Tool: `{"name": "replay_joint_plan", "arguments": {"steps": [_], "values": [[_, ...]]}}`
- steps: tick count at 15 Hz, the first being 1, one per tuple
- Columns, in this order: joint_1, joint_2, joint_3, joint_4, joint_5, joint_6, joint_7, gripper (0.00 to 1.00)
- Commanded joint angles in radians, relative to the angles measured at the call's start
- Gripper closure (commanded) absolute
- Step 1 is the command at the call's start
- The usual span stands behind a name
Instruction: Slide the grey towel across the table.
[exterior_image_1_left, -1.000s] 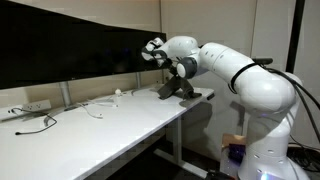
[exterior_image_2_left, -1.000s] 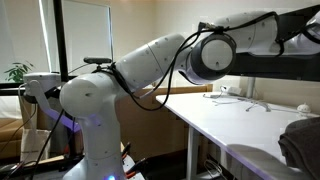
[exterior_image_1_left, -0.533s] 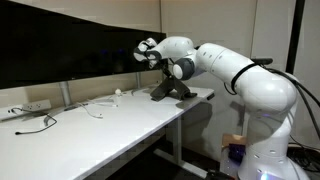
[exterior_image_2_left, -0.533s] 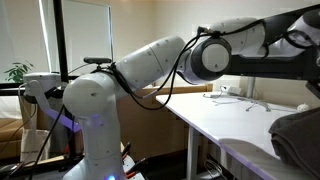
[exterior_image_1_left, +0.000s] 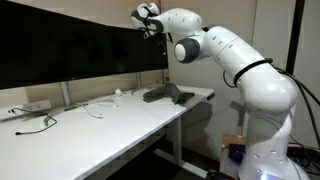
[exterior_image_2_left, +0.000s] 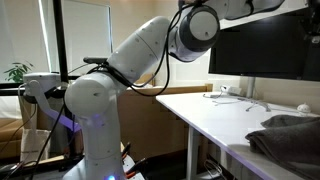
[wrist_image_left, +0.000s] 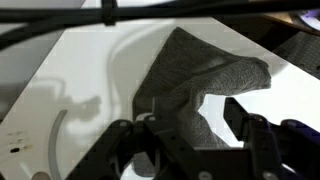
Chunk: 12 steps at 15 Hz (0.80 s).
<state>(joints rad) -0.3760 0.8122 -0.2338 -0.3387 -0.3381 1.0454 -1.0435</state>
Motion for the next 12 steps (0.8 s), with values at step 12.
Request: {"name": "replay_joint_plan", "arguments": {"steps": [12], "values": [[-0.143,0.021,0.145,-0.008,0.316,-0.076,0.156,0.00]]}}
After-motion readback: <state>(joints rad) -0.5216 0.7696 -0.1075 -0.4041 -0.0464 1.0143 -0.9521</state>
